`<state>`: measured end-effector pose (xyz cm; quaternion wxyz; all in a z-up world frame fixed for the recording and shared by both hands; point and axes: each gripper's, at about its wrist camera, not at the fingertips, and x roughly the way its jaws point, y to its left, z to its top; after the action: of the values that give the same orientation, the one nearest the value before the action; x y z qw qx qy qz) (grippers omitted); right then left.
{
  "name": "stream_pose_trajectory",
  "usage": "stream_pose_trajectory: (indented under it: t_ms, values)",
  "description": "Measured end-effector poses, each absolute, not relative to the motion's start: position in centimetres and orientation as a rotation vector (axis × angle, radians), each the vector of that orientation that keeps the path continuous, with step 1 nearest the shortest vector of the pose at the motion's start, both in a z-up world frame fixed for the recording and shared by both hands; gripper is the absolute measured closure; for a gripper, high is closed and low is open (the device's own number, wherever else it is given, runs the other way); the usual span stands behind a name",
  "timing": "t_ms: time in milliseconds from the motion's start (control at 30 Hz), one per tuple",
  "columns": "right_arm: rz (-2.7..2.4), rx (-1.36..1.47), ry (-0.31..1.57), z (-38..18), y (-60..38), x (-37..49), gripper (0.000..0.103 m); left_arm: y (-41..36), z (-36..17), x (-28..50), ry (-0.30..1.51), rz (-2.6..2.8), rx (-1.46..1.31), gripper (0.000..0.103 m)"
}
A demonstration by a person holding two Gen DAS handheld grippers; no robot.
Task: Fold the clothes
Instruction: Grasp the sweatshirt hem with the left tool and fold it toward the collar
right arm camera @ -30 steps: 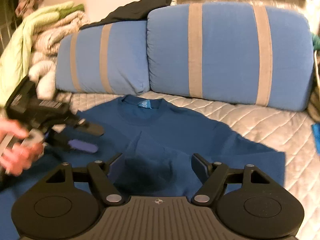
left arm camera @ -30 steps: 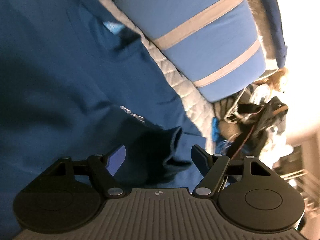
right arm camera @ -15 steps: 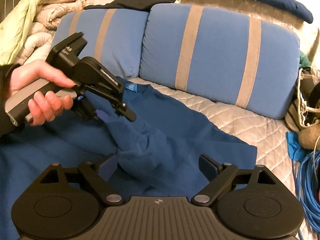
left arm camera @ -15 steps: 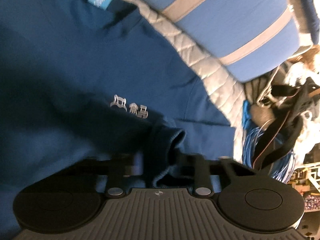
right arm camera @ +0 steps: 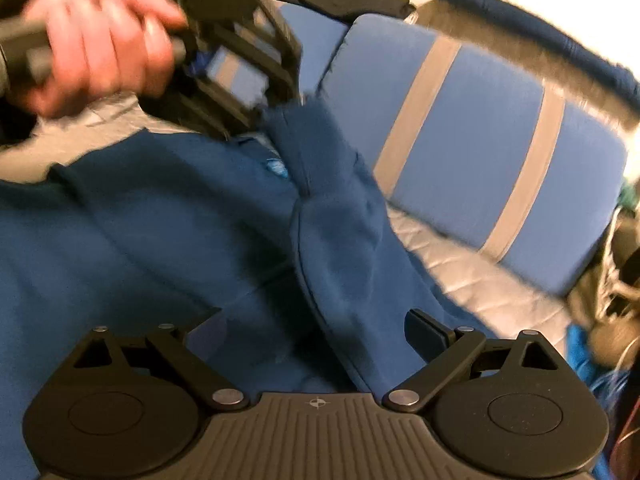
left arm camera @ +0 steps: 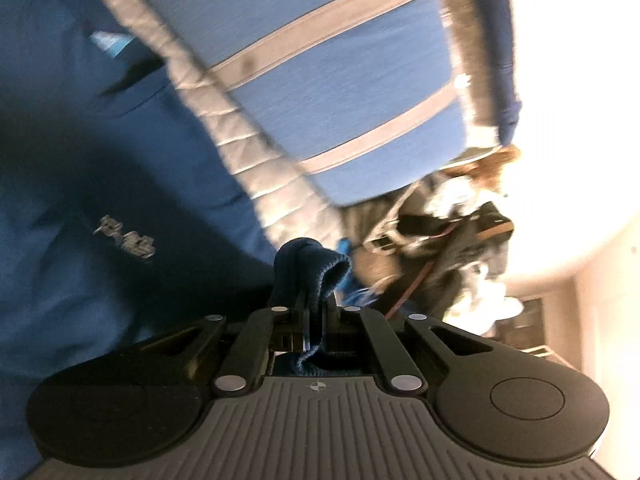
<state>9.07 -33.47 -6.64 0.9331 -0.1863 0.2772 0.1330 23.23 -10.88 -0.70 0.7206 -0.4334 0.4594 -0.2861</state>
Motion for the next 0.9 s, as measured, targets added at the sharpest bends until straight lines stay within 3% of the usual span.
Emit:
stream_pose_trajectory:
  t_ms: [233, 533, 900]
  values:
    - [0.003, -0.512, 0.491, -9.7, -35.6, 11.2, 0.01, -8.6, 3.4, 22.7, 0.895, -0.718, -0.967, 0.098]
    - [-0.108, -0.237, 0.595, -10.7, -41.8, 14.3, 0.017, -2.5, 6.5, 21.8, 0.789, -0.684, -0.979, 0.099]
    - [-0.011, -0.263, 0.627, -10.9, -40.7, 14.5, 0.02, 5.0, 6.0, 20.8, 0.762, -0.548, -0.949, 0.099]
